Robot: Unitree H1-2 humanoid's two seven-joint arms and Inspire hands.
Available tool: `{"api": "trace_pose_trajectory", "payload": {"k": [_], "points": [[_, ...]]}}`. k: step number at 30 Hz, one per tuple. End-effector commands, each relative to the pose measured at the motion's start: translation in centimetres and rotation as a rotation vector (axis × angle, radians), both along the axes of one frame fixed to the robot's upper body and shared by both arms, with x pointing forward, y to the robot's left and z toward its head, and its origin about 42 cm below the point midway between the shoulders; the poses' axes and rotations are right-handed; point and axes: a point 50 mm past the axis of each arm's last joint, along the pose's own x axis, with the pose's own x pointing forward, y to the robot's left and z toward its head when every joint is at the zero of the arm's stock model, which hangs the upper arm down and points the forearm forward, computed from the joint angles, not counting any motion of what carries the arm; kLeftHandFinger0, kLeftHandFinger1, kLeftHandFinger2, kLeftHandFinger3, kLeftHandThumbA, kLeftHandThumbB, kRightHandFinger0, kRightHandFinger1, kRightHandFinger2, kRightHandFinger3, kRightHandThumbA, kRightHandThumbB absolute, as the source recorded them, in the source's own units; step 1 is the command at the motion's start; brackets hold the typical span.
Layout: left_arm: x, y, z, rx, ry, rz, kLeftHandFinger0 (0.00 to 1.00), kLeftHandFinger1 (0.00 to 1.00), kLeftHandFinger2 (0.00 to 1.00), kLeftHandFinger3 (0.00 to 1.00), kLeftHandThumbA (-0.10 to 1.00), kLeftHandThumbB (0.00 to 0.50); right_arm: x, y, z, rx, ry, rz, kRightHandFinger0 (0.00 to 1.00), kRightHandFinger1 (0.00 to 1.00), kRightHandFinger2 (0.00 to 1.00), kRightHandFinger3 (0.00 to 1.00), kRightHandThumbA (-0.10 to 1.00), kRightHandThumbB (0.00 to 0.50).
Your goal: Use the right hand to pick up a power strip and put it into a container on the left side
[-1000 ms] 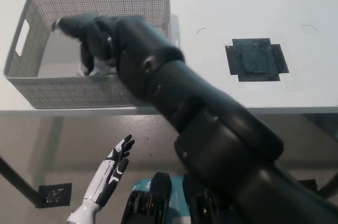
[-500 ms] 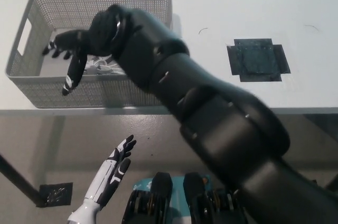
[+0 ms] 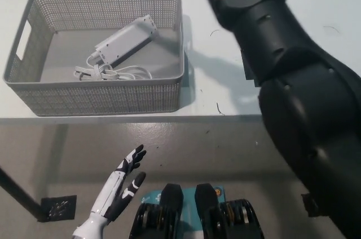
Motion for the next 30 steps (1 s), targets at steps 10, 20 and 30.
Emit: {"api": "trace_pose_trajectory", "payload": {"k": [10,20,30], "points": [[-0.1,-0.1,0.7,0.034,-0.046,-0.028,1.00,1.00,1.00,1.00,0.93,0.104,-16.5,-15.3,15.5,0.511,-0.667,0.160,1.00,1.00,1.00,1.00,1.00,0.433],[0.2,-0.2,0.6,0.025,-0.054,-0.023,1.00,1.00,1.00,1.00,1.00,0.103,-28.7,-19.6,3.1,0.778,-1.114,0.014,1.00,1.00,1.00,1.00,1.00,0.329],[-0.1,-0.6,0.4,0.008,-0.050,-0.015,1.00,1.00,1.00,1.00,1.00,0.119,-34.8,-18.6,-3.1,0.964,-1.408,-0.234,1.00,1.00,1.00,1.00,0.78,0.255]]}}
